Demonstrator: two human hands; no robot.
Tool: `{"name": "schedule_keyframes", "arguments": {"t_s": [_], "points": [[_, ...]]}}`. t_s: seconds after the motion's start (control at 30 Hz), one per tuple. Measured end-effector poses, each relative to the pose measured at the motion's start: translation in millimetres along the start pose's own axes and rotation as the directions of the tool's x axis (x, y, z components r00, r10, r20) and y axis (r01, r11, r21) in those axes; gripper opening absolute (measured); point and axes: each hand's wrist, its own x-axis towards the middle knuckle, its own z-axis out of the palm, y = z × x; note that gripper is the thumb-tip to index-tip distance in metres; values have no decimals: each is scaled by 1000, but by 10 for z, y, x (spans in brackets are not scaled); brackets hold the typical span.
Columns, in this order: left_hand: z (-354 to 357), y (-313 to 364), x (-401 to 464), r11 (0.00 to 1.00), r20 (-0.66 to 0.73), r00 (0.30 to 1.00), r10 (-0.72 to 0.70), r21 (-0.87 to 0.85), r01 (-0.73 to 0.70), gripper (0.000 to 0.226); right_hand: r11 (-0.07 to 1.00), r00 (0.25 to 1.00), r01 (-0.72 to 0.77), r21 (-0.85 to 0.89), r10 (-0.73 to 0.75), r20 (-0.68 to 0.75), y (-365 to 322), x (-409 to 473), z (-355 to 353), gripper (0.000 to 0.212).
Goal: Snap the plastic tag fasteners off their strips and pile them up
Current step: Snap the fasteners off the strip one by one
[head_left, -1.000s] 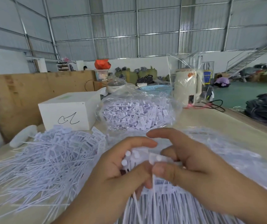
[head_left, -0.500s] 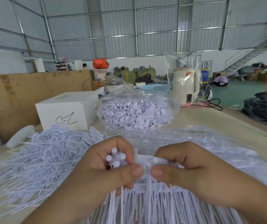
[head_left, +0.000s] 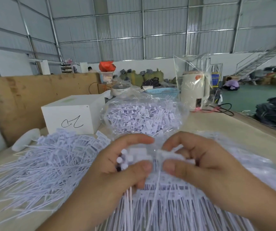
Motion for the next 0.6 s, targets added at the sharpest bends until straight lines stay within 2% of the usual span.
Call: {"name": "schedule_keyframes", "arguments": {"t_s": [0.07, 0.1, 0.2, 0.33, 0.4, 0.5, 0.6], "points": [[4, 44, -30, 998, 177, 982, -61, 18, 59, 35, 1000, 990, -10, 10, 8, 139, 39, -13, 17, 25], [1, 63, -41, 997, 228, 970, -82, 25, 78, 32, 1000, 987, -24, -1, 24, 158, 60, -15, 20, 33], [-8, 100, -39, 996, 260, 962, -89, 34, 83, 20, 998, 991, -65, -13, 66, 113, 76, -6, 39, 43], [7, 82, -23, 996, 183, 983, -21, 88, 5, 9, 999, 981, -39, -12, 41, 188, 64, -5, 15, 36], [10, 61, -15, 995, 94, 995, 30, 89, -38, 11, 997, 973, -24, -71, 40, 227, 60, -4, -38, 31], [-26, 57, -4, 997, -89, 994, 66, 43, -63, 15, 989, 982, -53, -139, 77, 175, 49, 23, -53, 24], [1, 79, 1, 995, -133, 988, 81, 72, -72, 18, 989, 989, -106, -98, 115, 88, 44, 28, -18, 34]]}}
